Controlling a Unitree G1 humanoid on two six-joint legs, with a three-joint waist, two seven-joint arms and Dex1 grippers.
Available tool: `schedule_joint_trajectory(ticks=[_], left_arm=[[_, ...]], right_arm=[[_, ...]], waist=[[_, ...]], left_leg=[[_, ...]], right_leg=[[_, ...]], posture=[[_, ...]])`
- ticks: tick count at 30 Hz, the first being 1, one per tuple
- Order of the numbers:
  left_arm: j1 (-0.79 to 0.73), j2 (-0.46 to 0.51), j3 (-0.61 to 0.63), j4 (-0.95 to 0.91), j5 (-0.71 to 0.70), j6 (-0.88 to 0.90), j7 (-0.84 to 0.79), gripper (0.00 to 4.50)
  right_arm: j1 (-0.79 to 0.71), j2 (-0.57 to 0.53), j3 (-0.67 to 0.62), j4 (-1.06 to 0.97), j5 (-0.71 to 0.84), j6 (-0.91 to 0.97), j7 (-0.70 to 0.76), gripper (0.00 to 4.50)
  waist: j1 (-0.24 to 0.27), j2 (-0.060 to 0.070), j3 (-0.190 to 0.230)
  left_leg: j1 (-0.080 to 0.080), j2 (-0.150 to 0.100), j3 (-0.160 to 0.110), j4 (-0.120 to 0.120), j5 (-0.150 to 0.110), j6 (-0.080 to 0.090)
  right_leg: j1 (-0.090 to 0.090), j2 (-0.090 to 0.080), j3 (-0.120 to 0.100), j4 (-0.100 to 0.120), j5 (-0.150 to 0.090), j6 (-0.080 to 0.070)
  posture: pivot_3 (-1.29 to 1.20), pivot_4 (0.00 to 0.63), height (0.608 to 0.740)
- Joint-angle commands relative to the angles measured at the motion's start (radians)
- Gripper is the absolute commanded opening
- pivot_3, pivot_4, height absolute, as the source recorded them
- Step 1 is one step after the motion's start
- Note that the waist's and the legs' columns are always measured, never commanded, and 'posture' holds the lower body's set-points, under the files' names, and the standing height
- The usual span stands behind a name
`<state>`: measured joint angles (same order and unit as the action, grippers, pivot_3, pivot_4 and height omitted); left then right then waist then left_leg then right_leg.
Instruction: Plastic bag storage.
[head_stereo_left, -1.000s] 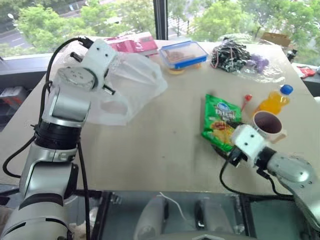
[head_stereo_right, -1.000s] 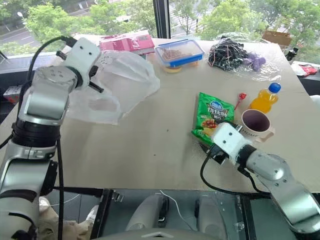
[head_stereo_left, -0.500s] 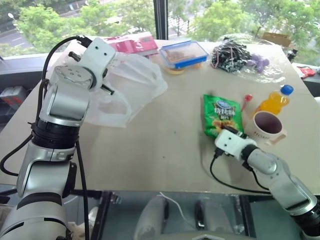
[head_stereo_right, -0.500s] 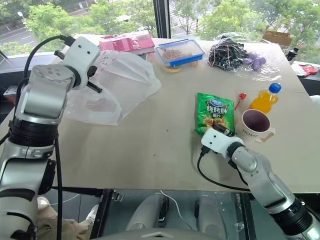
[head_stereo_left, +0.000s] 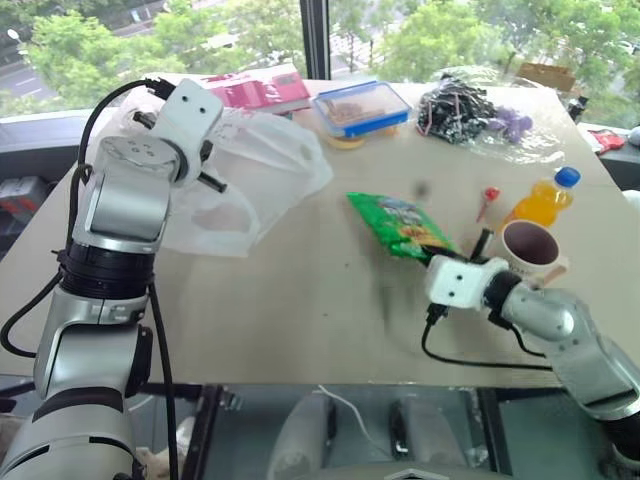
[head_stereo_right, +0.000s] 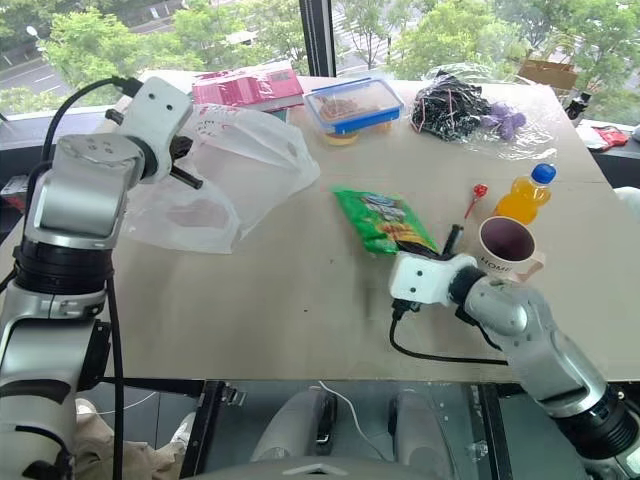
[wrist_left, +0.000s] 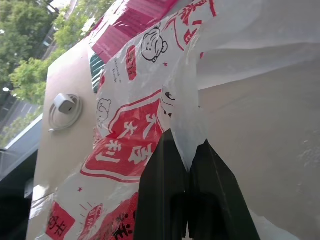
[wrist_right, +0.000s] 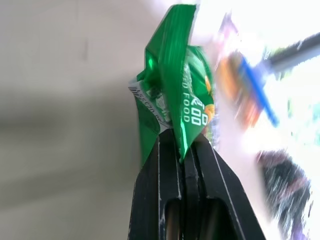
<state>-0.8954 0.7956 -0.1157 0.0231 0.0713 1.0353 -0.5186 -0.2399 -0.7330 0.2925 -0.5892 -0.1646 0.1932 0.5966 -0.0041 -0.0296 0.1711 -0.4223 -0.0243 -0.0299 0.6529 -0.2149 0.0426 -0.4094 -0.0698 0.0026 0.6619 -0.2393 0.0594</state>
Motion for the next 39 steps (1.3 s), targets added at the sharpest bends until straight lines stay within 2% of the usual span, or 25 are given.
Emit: schedule_joint_trajectory(ticks=[1,5,10,14,21,29,31,34,39], left_arm=[[-0.012,0.022,0.032,-0.020,-0.017,-0.011,-0.026,0.00],[-0.018,0.033,0.029,-0.030,-0.038,0.005,-0.062,0.00],[0.001,0.079,0.026,-0.093,-0.107,0.049,-0.168,0.00],[0.007,0.148,0.038,-0.180,-0.202,0.128,-0.281,0.00],[-0.024,0.185,0.052,-0.215,-0.292,0.208,-0.322,0.00],[-0.034,0.165,0.048,-0.230,-0.321,0.265,-0.280,0.00],[-0.033,0.180,0.038,-0.226,-0.318,0.267,-0.271,0.00],[-0.013,0.223,0.021,-0.201,-0.298,0.233,-0.273,0.00],[-0.019,0.255,0.004,-0.137,-0.278,0.173,-0.266,0.00]], right_arm=[[-0.087,0.008,-0.028,-0.021,0.082,-0.101,0.093,0.04],[-0.220,0.052,0.013,0.070,0.094,-0.200,0.156,0.04],[-0.420,0.171,0.107,0.343,-0.008,-0.398,0.152,0.04],[-0.571,0.298,0.179,0.608,-0.138,-0.599,0.060,0.04],[-0.689,0.385,0.239,0.923,-0.307,-0.851,-0.084,0.04],[-0.906,0.587,0.335,1.352,-0.577,-0.841,-0.415,0.04],[-0.936,0.608,0.350,1.398,-0.616,-0.824,-0.461,0.04],[-0.932,0.594,0.314,1.373,-0.559,-0.849,-0.417,0.04],[-0.802,0.509,0.261,1.164,-0.364,-0.860,-0.189,0.04]], waist=[[-0.001,0.000,0.000],[-0.007,0.000,0.000],[-0.016,0.000,0.001],[-0.024,0.000,0.003],[-0.018,0.001,0.003],[-0.039,0.001,0.003],[-0.039,0.001,0.004],[-0.037,0.001,0.004],[-0.035,0.001,0.004]], left_leg=[[0.000,0.000,0.000,0.000,0.000,0.000],[0.000,0.000,0.000,0.000,0.000,0.000],[0.001,0.000,0.001,0.000,0.000,0.000],[0.001,0.000,0.002,-0.001,0.002,-0.004],[0.000,-0.001,0.001,-0.001,0.003,-0.005],[0.003,0.000,0.001,-0.004,0.006,-0.009],[0.003,0.001,0.001,-0.005,0.006,-0.010],[0.003,0.001,0.002,-0.006,0.006,-0.010],[0.003,0.000,0.001,-0.006,0.006,-0.010]], right_leg=[[0.000,0.000,0.000,0.000,0.000,0.000],[0.000,0.000,0.000,0.000,0.000,0.000],[0.000,0.000,0.001,0.001,0.000,0.000],[-0.001,0.001,0.003,0.001,0.000,0.000],[-0.002,0.000,0.002,0.001,0.000,0.000],[-0.003,0.003,0.004,0.004,0.000,-0.001],[-0.004,0.003,0.005,0.004,0.000,-0.001],[-0.004,0.003,0.005,0.004,0.000,-0.001],[-0.004,0.003,0.005,0.003,0.000,-0.001]], posture=[[0.00,0.150,0.740],[0.00,0.150,0.740],[0.00,0.150,0.740],[0.00,0.150,0.740],[0.00,0.150,0.740],[0.00,0.150,0.740],[0.00,0.150,0.740],[0.00,0.150,0.740],[0.00,0.150,0.740]])
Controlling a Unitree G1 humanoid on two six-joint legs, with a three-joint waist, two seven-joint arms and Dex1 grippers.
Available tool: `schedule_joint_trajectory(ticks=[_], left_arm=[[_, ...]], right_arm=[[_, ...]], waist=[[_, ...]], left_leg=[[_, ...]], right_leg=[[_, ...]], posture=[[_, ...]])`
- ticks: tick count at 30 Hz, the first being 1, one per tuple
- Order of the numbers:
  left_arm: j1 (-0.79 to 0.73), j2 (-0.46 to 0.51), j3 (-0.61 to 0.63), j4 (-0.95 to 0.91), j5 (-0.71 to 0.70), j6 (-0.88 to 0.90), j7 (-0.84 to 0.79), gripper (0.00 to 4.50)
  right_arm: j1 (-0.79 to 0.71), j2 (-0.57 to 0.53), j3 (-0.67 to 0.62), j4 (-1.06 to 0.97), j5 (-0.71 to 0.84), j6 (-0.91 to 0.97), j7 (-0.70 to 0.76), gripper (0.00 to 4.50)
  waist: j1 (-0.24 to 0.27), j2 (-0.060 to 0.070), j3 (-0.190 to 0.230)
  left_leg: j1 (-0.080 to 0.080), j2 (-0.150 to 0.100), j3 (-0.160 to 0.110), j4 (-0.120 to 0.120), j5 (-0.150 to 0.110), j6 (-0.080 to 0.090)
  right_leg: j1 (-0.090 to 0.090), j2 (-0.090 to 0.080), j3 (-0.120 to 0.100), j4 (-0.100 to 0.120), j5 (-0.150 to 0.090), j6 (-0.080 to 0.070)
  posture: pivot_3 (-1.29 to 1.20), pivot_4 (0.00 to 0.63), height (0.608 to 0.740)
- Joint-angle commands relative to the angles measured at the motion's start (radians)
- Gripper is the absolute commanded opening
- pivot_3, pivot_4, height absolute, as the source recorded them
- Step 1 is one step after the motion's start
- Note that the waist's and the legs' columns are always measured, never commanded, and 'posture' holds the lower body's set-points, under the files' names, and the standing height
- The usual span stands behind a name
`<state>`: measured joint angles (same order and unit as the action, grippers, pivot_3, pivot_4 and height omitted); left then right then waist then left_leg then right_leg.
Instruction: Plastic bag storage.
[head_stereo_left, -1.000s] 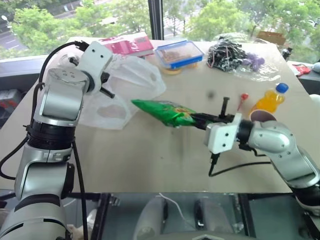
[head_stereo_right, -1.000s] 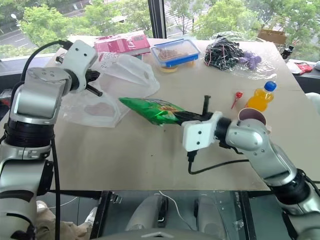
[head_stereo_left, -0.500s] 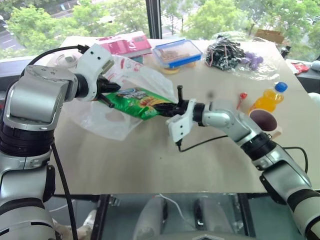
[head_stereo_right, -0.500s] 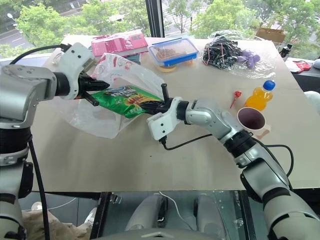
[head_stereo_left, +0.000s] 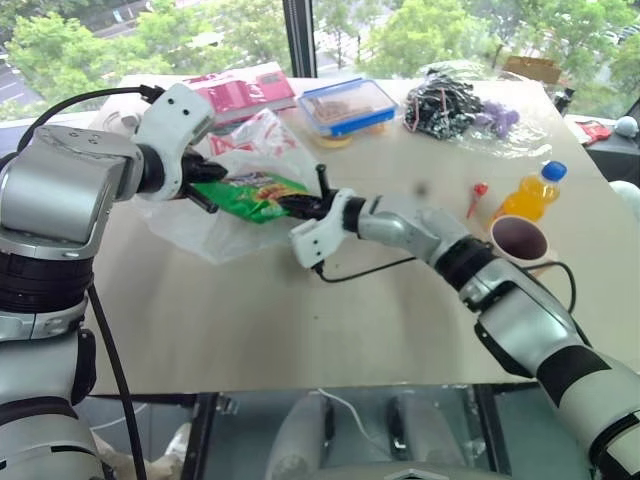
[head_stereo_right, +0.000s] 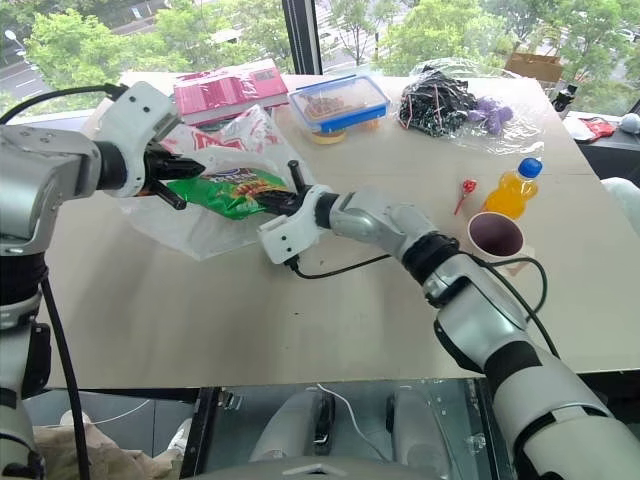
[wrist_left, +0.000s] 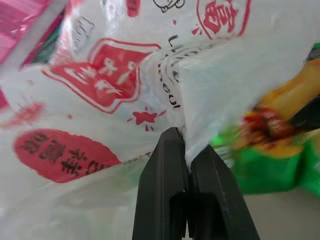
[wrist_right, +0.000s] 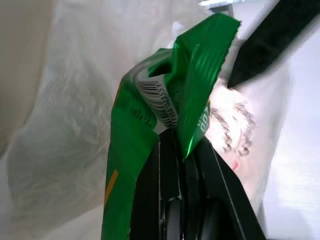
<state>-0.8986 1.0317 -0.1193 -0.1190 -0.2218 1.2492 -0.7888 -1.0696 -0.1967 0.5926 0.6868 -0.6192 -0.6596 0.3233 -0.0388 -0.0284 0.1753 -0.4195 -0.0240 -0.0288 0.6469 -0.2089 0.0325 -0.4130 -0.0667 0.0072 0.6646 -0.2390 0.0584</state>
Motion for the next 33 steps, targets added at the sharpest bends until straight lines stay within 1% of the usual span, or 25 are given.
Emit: schedule_joint_trajectory(ticks=[1,2,5,7,12,14,18,20,22,23,27,28,29,31,32,33], left_arm=[[-0.020,0.019,0.001,0.018,0.021,-0.049,0.006,0.00],[-0.024,0.017,-0.002,0.026,0.023,-0.054,0.007,0.00],[-0.034,0.005,-0.007,0.026,0.009,-0.046,-0.002,0.00],[-0.049,-0.018,-0.007,0.013,-0.014,-0.013,-0.008,0.00],[-0.092,-0.038,-0.025,0.011,-0.035,0.037,-0.017,0.00],[-0.108,-0.048,-0.033,0.014,-0.045,0.051,-0.016,0.00],[-0.122,-0.079,-0.030,0.007,-0.068,0.089,-0.007,0.00],[-0.133,-0.098,-0.022,-0.001,-0.085,0.123,0.000,0.00],[-0.140,-0.108,-0.018,-0.002,-0.092,0.148,0.010,0.00],[-0.141,-0.110,-0.018,-0.002,-0.093,0.152,0.013,0.00],[-0.157,-0.150,0.006,0.010,-0.111,0.215,0.054,0.00],[-0.163,-0.164,0.017,0.014,-0.115,0.231,0.065,0.00],[-0.169,-0.178,0.028,0.019,-0.118,0.245,0.076,0.00],[-0.182,-0.218,0.060,0.045,-0.112,0.273,0.117,0.00],[-0.189,-0.239,0.074,0.063,-0.107,0.280,0.138,0.00],[-0.194,-0.254,0.084,0.075,-0.105,0.284,0.153,0.00]], right_arm=[[0.048,-0.048,-0.056,-0.152,0.108,0.013,0.106,0.04],[0.066,-0.067,-0.070,-0.183,0.120,0.039,0.128,0.04],[0.082,-0.094,-0.085,-0.212,0.092,0.091,0.124,0.04],[0.065,-0.088,-0.072,-0.191,0.042,0.109,0.087,0.04],[0.010,-0.038,-0.033,-0.108,-0.070,0.150,0.002,0.04],[-0.016,0.004,-0.011,-0.057,-0.110,0.155,-0.053,0.04],[-0.097,0.112,0.036,0.106,-0.181,0.174,-0.191,0.04],[-0.178,0.196,0.057,0.264,-0.218,0.233,-0.290,0.04],[-0.238,0.255,0.064,0.384,-0.233,0.290,-0.360,0.04],[-0.255,0.271,0.060,0.424,-0.229,0.312,-0.370,0.04],[-0.272,0.319,0.002,0.551,-0.141,0.313,-0.292,0.04],[-0.273,0.313,0.006,0.555,-0.142,0.310,-0.286,0.57],[-0.277,0.301,0.013,0.548,-0.149,0.301,-0.298,0.78],[-0.274,0.247,0.009,0.482,-0.145,0.261,-0.293,1.64],[-0.257,0.213,-0.012,0.422,-0.115,0.233,-0.250,2.14],[-0.243,0.190,-0.027,0.378,-0.092,0.216,-0.215,2.14]], waist=[[0.000,0.000,0.000],[0.000,0.000,0.000],[-0.002,0.000,0.000],[-0.003,0.000,0.000],[-0.006,0.000,0.000],[-0.005,0.000,0.000],[-0.005,0.000,0.000],[-0.007,0.000,0.001],[-0.006,0.000,0.001],[-0.005,0.000,0.001],[-0.001,0.000,0.001],[-0.002,0.000,0.001],[-0.002,0.001,0.001],[-0.003,0.001,0.002],[-0.003,0.001,0.003],[-0.004,0.002,0.003]], left_leg=[[0.000,0.000,0.000,0.000,0.000,0.000],[0.000,0.000,0.000,0.000,0.000,0.000],[0.000,0.000,0.000,0.000,0.000,0.000],[0.000,0.000,0.001,0.000,0.000,0.000],[0.001,0.001,0.003,0.000,0.000,0.000],[0.001,0.001,0.003,0.000,0.000,0.000],[0.001,0.001,0.003,0.000,0.000,0.000],[0.001,0.001,0.003,0.000,0.000,0.000],[0.001,0.001,0.003,0.000,0.000,0.000],[0.001,0.001,0.003,0.000,0.000,0.000],[0.002,0.001,0.002,0.000,0.001,-0.001],[0.002,0.001,0.002,0.000,0.001,-0.001],[0.001,0.001,0.002,0.000,0.001,-0.001],[0.001,0.001,0.002,0.000,0.001,-0.001],[0.001,0.001,0.002,0.000,0.001,-0.001],[0.001,0.001,0.002,-0.001,0.001,-0.002]], right_leg=[[0.000,0.000,0.000,0.000,0.000,0.000],[0.000,0.000,0.000,0.000,0.000,0.000],[0.000,0.000,0.000,0.001,0.000,0.000],[0.000,0.000,0.001,0.002,0.000,0.000],[-0.001,0.002,0.003,0.003,0.000,0.000],[-0.002,0.002,0.004,0.004,0.000,0.000],[-0.002,0.002,0.004,0.004,0.000,0.000],[-0.002,0.002,0.004,0.004,0.000,0.000],[-0.003,0.002,0.004,0.005,0.000,0.000],[-0.003,0.002,0.004,0.005,0.000,0.000],[-0.002,0.002,0.003,0.005,0.000,-0.001],[-0.002,0.001,0.003,0.004,0.000,0.000],[-0.002,0.001,0.003,0.004,0.000,0.000],[-0.002,0.001,0.003,0.005,0.000,0.000],[-0.002,0.001,0.003,0.005,0.000,0.000],[-0.003,0.001,0.003,0.005,0.000,0.000]], posture=[[0.00,0.150,0.740],[0.00,0.150,0.740],[0.00,0.150,0.740],[0.00,0.150,0.740],[0.00,0.150,0.740],[0.00,0.150,0.740],[0.00,0.150,0.740],[0.00,0.150,0.740],[0.00,0.150,0.740],[0.00,0.150,0.740],[0.00,0.150,0.740],[0.00,0.150,0.740],[0.00,0.150,0.740],[0.00,0.150,0.740],[0.00,0.150,0.740],[0.00,0.150,0.740]])
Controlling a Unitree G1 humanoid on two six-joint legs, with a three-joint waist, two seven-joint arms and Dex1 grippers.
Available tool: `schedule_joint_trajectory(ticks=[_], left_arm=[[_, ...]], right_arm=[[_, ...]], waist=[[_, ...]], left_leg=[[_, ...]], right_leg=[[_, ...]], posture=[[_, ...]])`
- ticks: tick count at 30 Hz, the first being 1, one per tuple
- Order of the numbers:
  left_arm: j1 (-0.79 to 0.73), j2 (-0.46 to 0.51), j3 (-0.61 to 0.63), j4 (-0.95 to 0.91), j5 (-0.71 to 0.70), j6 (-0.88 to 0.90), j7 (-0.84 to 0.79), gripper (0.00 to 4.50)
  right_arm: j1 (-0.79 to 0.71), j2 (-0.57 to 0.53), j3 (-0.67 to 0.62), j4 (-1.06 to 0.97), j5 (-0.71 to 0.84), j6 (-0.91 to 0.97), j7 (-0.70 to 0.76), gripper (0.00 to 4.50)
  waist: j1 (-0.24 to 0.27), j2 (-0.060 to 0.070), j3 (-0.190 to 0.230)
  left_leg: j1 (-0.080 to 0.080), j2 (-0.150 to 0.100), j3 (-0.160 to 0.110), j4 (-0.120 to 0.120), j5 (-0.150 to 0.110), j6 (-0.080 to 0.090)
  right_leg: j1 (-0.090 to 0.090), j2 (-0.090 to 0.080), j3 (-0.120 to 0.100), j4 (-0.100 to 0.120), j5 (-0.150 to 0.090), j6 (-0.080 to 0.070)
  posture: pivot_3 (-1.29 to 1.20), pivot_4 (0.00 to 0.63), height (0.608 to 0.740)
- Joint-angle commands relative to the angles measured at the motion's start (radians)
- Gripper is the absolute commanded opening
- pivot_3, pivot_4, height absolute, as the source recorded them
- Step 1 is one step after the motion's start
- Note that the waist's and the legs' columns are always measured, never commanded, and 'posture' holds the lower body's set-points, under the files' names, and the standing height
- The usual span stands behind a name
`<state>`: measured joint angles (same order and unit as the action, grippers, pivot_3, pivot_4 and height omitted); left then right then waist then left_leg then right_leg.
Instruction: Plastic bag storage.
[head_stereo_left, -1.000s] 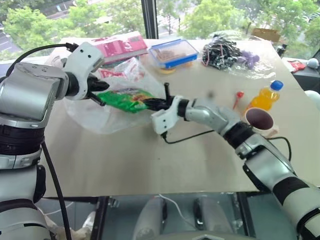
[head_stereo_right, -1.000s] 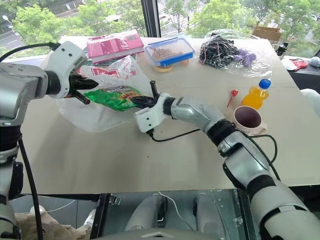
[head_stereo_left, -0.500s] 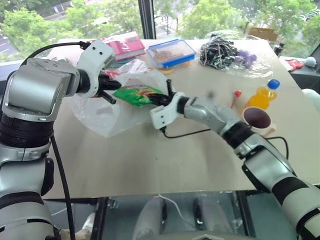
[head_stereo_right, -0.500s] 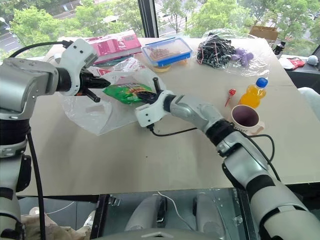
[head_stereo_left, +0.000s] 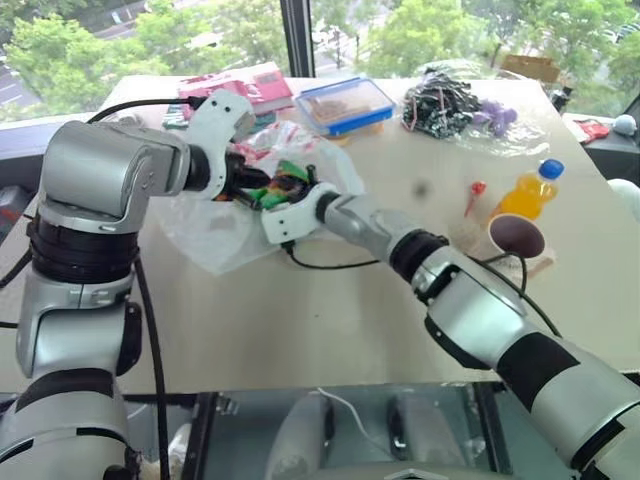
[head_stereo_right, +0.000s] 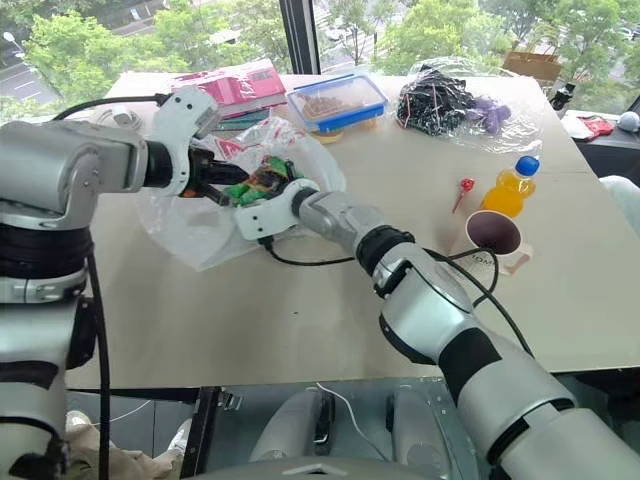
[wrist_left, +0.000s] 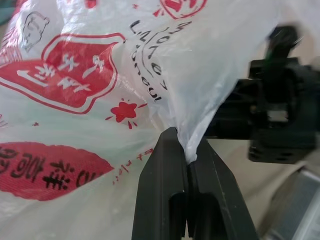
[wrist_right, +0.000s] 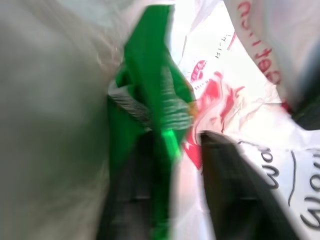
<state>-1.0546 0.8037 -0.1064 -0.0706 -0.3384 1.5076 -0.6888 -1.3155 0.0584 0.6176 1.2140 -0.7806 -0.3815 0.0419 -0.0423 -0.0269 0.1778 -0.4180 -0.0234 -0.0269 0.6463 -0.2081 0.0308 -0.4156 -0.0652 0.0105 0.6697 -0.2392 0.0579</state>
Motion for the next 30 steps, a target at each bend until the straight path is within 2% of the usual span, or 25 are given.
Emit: schedule_joint_trajectory(ticks=[1,4,6,7,11,13,16,20,22,25,28,30], left_arm=[[-0.044,-0.042,0.083,0.048,0.013,0.026,0.068,0.00],[-0.055,-0.083,0.113,0.111,0.011,-0.003,0.098,0.00],[-0.065,-0.103,0.109,0.142,0.006,-0.032,0.106,0.00],[-0.072,-0.114,0.106,0.152,0.001,-0.039,0.107,0.00],[-0.115,-0.178,0.115,0.185,-0.009,-0.035,0.131,0.00],[-0.158,-0.248,0.192,0.230,0.002,0.012,0.188,0.00],[-0.201,-0.320,0.270,0.267,0.003,0.070,0.238,0.00],[-0.233,-0.389,0.336,0.303,0.006,0.100,0.288,0.00],[-0.227,-0.399,0.325,0.294,0.005,0.097,0.301,0.00],[-0.192,-0.396,0.304,0.274,-0.007,0.083,0.303,0.00],[-0.149,-0.380,0.283,0.255,-0.030,0.059,0.276,0.00],[-0.118,-0.345,0.245,0.230,-0.053,0.016,0.225,0.00]], right_arm=[[0.045,-0.101,-0.090,-0.247,0.132,-0.057,0.150,2.14],[0.200,-0.188,-0.184,-0.571,0.340,0.050,0.432,2.14],[0.268,-0.247,-0.200,-0.697,0.366,0.121,0.526,2.14],[0.281,-0.268,-0.204,-0.710,0.354,0.147,0.530,2.14],[0.209,-0.331,-0.151,-0.505,0.197,0.147,0.341,2.14],[0.175,-0.330,-0.173,-0.433,0.205,0.153,0.294,2.14],[0.185,-0.316,-0.268,-0.490,0.326,0.201,0.358,2.14],[0.274,-0.401,-0.283,-0.662,0.299,0.250,0.380,2.14],[0.365,-0.425,-0.337,-0.840,0.367,0.343,0.436,2.14],[0.533,-0.395,-0.451,-1.282,0.610,0.661,0.596,2.14],[0.630,-0.352,-0.568,-1.674,0.777,1.058,0.611,2.14],[0.712,-0.389,-0.603,-1.883,0.813,1.245,0.621,2.14]], waist=[[-0.001,0.000,0.000],[-0.001,0.000,0.000],[-0.001,0.000,0.000],[-0.002,0.000,0.000],[0.000,0.000,0.000],[0.001,0.000,0.000],[-0.003,0.000,0.000],[-0.001,0.000,0.000],[0.008,0.000,0.000],[0.008,0.000,0.000],[0.000,0.000,0.000],[0.006,0.000,0.000]], left_leg=[[0.000,0.000,0.000,0.000,0.000,0.000],[0.000,0.000,0.000,0.000,0.000,0.000],[0.000,0.000,0.000,0.000,0.000,0.000],[0.000,0.000,0.000,0.000,0.000,0.000],[0.001,0.000,0.001,0.002,0.000,0.000],[0.001,0.000,0.001,0.001,0.000,0.000],[0.002,0.000,0.001,0.001,0.000,0.000],[0.001,-0.001,0.001,0.000,0.000,0.000],[0.000,-0.002,0.000,-0.001,0.000,0.000],[-0.003,-0.003,-0.001,0.000,0.000,0.000],[-0.007,-0.002,0.000,0.001,0.000,0.001],[-0.013,-0.002,0.001,0.005,0.000,0.000]], right_leg=[[0.000,0.000,0.000,0.000,0.000,0.000],[0.000,0.000,0.000,0.000,0.000,0.000],[0.001,0.000,0.000,0.000,0.000,0.000],[0.000,0.000,0.001,0.000,0.000,0.000],[0.001,-0.001,0.001,0.003,0.000,0.000],[0.000,-0.001,0.001,0.004,0.000,0.000],[0.000,-0.001,0.002,0.004,0.000,0.000],[-0.001,-0.001,0.005,0.002,0.000,0.000],[-0.001,-0.003,0.003,0.001,0.000,0.000],[-0.002,-0.004,0.002,0.000,0.000,0.000],[-0.007,-0.004,0.004,0.003,0.001,0.001],[-0.015,-0.004,0.005,0.009,0.001,0.001]], posture=[[0.00,0.150,0.740],[0.00,0.150,0.740],[0.00,0.150,0.740],[0.00,0.150,0.740],[0.00,0.150,0.740],[0.00,0.150,0.740],[0.00,0.150,0.740],[0.00,0.150,0.740],[0.00,0.150,0.740],[0.00,0.150,0.740],[0.00,0.150,0.740],[0.00,0.150,0.740]])
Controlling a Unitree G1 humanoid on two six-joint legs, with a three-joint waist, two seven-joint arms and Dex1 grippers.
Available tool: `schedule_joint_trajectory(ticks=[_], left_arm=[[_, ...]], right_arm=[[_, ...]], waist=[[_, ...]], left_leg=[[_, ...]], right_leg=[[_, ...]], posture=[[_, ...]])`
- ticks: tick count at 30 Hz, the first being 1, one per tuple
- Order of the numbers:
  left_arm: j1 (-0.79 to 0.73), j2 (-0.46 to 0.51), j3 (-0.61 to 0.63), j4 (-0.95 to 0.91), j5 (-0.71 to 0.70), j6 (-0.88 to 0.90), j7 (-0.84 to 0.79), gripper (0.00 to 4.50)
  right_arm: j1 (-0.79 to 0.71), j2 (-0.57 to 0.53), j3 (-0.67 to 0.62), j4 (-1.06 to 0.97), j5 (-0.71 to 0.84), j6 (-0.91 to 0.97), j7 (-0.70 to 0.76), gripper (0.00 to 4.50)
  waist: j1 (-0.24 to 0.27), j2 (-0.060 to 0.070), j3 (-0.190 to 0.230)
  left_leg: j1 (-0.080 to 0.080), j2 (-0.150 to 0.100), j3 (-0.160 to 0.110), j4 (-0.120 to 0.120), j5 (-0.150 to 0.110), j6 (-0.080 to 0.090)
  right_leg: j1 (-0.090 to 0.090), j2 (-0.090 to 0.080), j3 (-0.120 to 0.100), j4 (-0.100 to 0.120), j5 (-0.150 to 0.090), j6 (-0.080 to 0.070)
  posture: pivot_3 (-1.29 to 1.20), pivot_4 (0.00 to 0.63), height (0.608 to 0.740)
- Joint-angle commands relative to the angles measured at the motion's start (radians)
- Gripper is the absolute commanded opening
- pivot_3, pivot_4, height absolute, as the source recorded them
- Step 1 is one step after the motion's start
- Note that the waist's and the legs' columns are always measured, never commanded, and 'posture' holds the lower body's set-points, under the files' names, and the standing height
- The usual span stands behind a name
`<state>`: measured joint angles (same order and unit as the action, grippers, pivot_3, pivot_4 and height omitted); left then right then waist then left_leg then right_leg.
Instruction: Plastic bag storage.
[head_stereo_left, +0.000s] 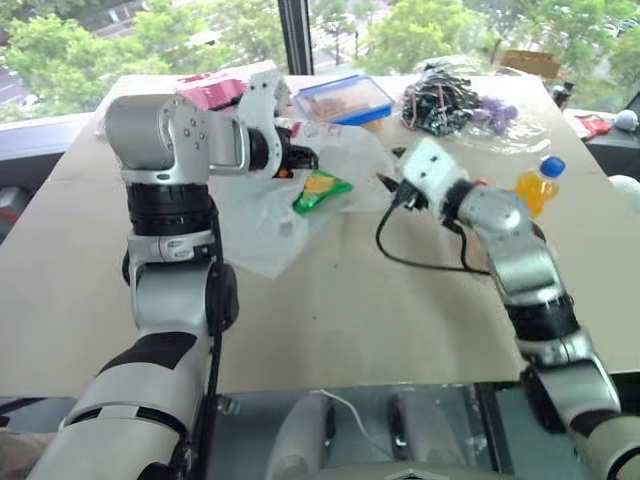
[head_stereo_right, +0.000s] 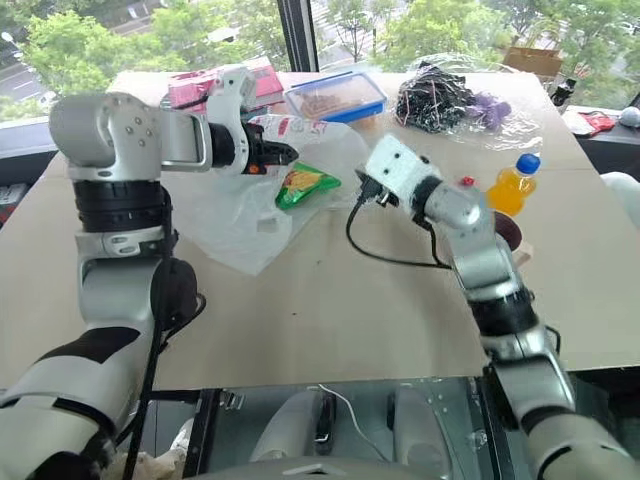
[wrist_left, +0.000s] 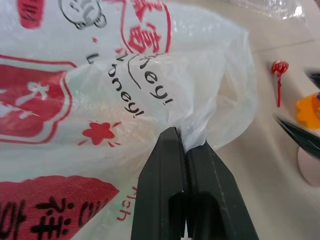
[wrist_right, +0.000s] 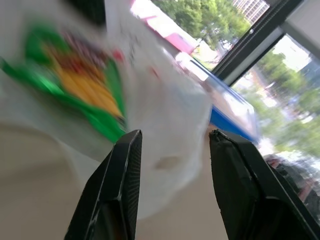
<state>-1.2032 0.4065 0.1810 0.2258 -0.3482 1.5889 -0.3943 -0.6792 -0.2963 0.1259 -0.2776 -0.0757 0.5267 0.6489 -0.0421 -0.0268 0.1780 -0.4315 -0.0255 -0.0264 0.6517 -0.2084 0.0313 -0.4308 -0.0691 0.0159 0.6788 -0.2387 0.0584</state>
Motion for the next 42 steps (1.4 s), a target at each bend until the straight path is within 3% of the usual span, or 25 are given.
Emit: schedule_joint_trajectory(ticks=[1,2,4,7,10,13,16,19,24,34,42], left_arm=[[0.047,0.077,-0.065,-0.078,-0.057,-0.093,-0.107,0.00],[0.061,0.097,-0.083,-0.086,-0.067,-0.120,-0.137,0.00],[0.080,0.134,-0.118,-0.073,-0.073,-0.182,-0.186,0.00],[0.088,0.158,-0.147,-0.033,-0.063,-0.248,-0.225,0.00],[0.079,0.153,-0.166,0.027,-0.044,-0.306,-0.241,0.00],[0.074,0.151,-0.181,0.056,-0.038,-0.340,-0.256,0.00],[0.068,0.153,-0.197,0.077,-0.030,-0.364,-0.267,0.00],[0.057,0.159,-0.199,0.084,-0.027,-0.370,-0.275,0.00],[0.067,0.169,-0.194,0.068,-0.030,-0.369,-0.279,0.00],[0.082,0.185,-0.171,0.006,-0.044,-0.323,-0.260,0.00],[0.102,0.195,-0.150,-0.051,-0.059,-0.283,-0.238,0.00]], right_arm=[[0.124,-0.056,-0.138,-0.503,0.125,0.436,0.011,2.65],[0.158,-0.065,-0.166,-0.596,0.142,0.527,0.002,2.80],[0.216,-0.103,-0.219,-0.725,0.170,0.674,-0.031,3.72],[0.310,-0.184,-0.290,-0.770,0.226,0.745,-0.083,3.72],[0.566,-0.259,-0.504,-0.770,0.315,0.704,-0.112,3.72],[0.754,-0.263,-0.718,-0.770,0.435,0.678,-0.123,3.72],[0.927,-0.262,-0.900,-0.763,0.428,0.658,-0.027,3.72],[1.019,-0.329,-0.982,-0.642,0.433,0.551,0.062,3.72],[0.962,-0.405,-0.927,-0.429,0.447,0.411,0.104,3.72],[0.775,-0.524,-0.684,-0.092,0.434,0.171,0.188,3.72],[0.698,-0.600,-0.559,0.056,0.431,0.062,0.267,3.72]], waist=[[0.010,0.000,-0.001],[0.016,0.000,-0.001],[0.022,0.001,0.000],[0.033,0.000,-0.001],[0.054,-0.001,-0.001],[0.060,-0.001,-0.002],[0.055,-0.001,-0.002],[0.044,-0.001,-0.002],[0.028,-0.001,-0.002],[0.034,0.000,-0.001],[0.032,0.000,-0.001]], left_leg=[[0.000,0.000,-0.002,0.000,0.000,0.001],[0.000,0.000,-0.002,0.000,-0.002,0.004],[-0.001,0.000,-0.002,-0.001,-0.002,0.004],[0.000,-0.001,0.000,0.000,-0.002,0.004],[0.001,-0.002,-0.004,0.000,-0.003,0.005],[-0.001,-0.002,-0.004,-0.001,-0.002,0.005],[0.000,-0.003,-0.002,0.000,-0.003,0.006],[0.003,-0.002,-0.001,0.000,-0.004,0.008],[0.016,0.003,0.000,-0.001,-0.005,0.008],[0.014,0.002,0.000,-0.002,-0.005,0.009],[0.014,0.001,0.000,-0.001,-0.006,0.010]], right_leg=[[0.000,0.000,-0.002,0.000,0.000,0.000],[0.000,0.000,-0.003,0.000,0.000,0.000],[0.000,0.000,-0.003,-0.001,0.000,-0.001],[0.000,-0.002,-0.001,-0.001,0.001,-0.001],[0.004,-0.002,-0.005,-0.004,0.001,-0.001],[0.004,-0.003,-0.006,-0.006,0.000,-0.001],[0.005,-0.002,-0.005,-0.006,0.001,-0.001],[0.007,-0.001,-0.005,-0.006,0.000,-0.001],[0.022,0.001,-0.006,-0.014,-0.002,0.002],[0.022,0.001,-0.005,-0.016,0.001,0.000],[0.022,0.000,-0.005,-0.016,0.001,0.001]], posture=[[0.00,0.150,0.740],[0.00,0.150,0.740],[0.00,0.150,0.740],[0.00,0.150,0.740],[0.00,0.150,0.740],[0.00,0.150,0.740],[0.00,0.150,0.740],[0.00,0.150,0.740],[0.00,0.150,0.740],[0.00,0.150,0.740],[0.00,0.150,0.740]])
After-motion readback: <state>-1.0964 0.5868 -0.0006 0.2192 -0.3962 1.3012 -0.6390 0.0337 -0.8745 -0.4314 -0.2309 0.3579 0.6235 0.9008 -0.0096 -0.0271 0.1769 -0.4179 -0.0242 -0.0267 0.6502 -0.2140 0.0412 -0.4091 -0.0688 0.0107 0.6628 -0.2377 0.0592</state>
